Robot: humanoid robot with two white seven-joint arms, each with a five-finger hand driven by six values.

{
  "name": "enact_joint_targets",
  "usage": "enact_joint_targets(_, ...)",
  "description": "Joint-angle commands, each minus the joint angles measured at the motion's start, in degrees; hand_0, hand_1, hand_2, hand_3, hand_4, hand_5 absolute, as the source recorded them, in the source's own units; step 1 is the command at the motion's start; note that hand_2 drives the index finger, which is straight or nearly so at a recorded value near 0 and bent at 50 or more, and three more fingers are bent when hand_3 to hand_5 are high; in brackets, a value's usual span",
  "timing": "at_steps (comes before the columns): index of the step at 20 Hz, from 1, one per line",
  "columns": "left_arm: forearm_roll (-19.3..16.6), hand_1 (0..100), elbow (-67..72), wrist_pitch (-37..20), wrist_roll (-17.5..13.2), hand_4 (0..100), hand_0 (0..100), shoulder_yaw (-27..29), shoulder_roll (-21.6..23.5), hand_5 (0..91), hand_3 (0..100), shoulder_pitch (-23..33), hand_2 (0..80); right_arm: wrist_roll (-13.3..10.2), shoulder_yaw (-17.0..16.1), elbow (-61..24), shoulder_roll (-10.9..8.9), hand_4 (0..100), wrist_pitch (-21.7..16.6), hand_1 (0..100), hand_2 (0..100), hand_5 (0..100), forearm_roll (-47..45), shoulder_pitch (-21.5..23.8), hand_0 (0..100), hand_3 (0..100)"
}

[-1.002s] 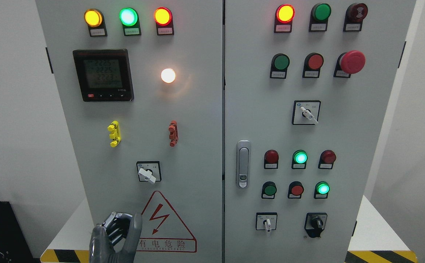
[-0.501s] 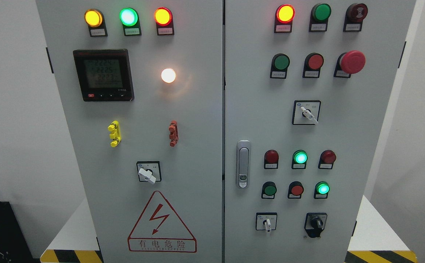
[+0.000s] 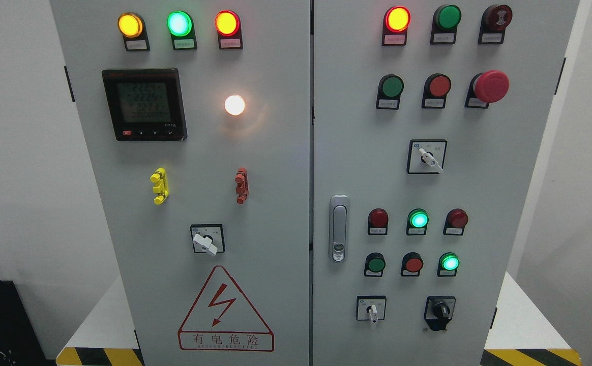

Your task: Turn on light switch 1

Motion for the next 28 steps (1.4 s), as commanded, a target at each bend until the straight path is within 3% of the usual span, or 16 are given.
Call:
enact_joint_targets(1,0.0,17,38.7,7.2,-1.6,21,9,0.3,2.3,0.0,19,-0.5,4.4,0.0,-0.1,0.0,0.00,0,0.0,0,0,0,0.0,0.0,30,0)
enact_joint_targets(4,-0.1,17,38.4,21.9,-4.5,11,11,0.0,2.3,0.0,6,-1.0,0.0,0.0,0.0,-0.1,0.00,0,0.0,0,0,0,0.0,0.0,30,0)
enact_joint_targets(7,0.1,15,38.6,29.2,-6.9,0,12,-0.1,1.8,0.0,0,-2.1,0.0,0.0,0.0,0.0,0.00,0,0.0,0,0,0,0.0,0.0,30,0)
enact_joint_targets(13,0.0,9,38.6,31.9,-6.9,0,13,-2.8,0.3,0.0,0,-3.4,0.0,0.0,0.0,0.0,0.00,0,0.0,0,0,0,0.0,0.0,30,0)
enact_joint_targets(21,0.2,5,39.0,36.4,-6.4,0,12,-2.3,-1.8,0.0,0,-6.1,0.0,0.0,0.0,0.0,0.00,0,0.0,0,0,0,0.0,0.0,31,0)
enact_joint_targets(28,3.7,2,40.9,36.4,-6.8,0,12,-2.6,-2.2,0.0,0,-6.3,0.0,0.0,0.0,0.0,0.00,0,0.0,0,0,0,0.0,0.0,30,0)
